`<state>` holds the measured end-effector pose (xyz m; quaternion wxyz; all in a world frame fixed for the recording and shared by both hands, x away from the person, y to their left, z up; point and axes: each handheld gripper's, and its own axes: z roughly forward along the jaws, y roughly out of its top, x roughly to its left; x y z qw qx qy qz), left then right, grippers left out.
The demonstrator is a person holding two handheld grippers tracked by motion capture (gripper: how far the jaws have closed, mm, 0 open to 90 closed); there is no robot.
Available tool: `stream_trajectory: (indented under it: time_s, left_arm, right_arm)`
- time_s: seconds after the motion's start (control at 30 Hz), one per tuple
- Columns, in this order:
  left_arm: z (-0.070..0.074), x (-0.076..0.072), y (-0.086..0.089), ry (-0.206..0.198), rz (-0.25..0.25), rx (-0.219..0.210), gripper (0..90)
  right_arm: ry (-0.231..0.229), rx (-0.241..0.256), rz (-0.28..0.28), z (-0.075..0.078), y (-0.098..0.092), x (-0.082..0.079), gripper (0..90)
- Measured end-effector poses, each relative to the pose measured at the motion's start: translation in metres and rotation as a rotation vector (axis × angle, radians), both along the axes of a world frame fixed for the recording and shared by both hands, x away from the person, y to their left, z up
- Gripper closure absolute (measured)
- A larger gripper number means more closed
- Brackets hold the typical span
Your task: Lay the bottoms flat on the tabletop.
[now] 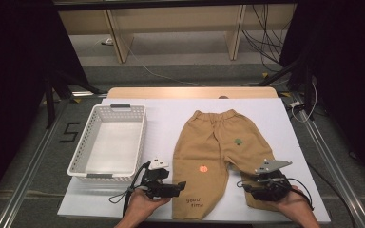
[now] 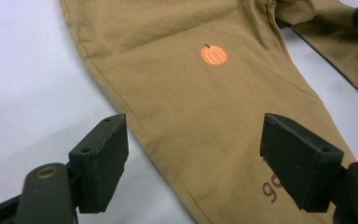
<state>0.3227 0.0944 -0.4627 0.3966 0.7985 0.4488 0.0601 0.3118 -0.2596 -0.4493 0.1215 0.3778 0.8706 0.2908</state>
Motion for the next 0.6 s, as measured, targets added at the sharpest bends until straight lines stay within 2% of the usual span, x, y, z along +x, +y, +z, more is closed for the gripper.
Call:
stream_trajectory:
  time_s: [0.13, 0.33, 0.53, 0.6]
  left_arm:
    - [0.000, 0.000, 0.000, -0.001, 0.001, -0.001, 23.4]
    - [0.000, 0.000, 0.000, -0.002, 0.002, 0.000, 23.4]
    - [0.000, 0.000, -0.001, -0.003, 0.001, 0.001, 23.4]
    - [-0.001, 0.000, 0.000, -0.003, 0.002, 0.004, 23.4]
  right_arm:
    - [0.027, -0.059, -0.031, -0.010, 0.009, 0.008, 56.1]
    - [0.051, -0.097, -0.056, -0.020, 0.013, 0.018, 61.7]
    - [0.037, -0.107, -0.048, -0.020, 0.016, 0.017, 87.8]
    - [0.033, -0.115, -0.038, -0.019, 0.016, 0.016, 89.8]
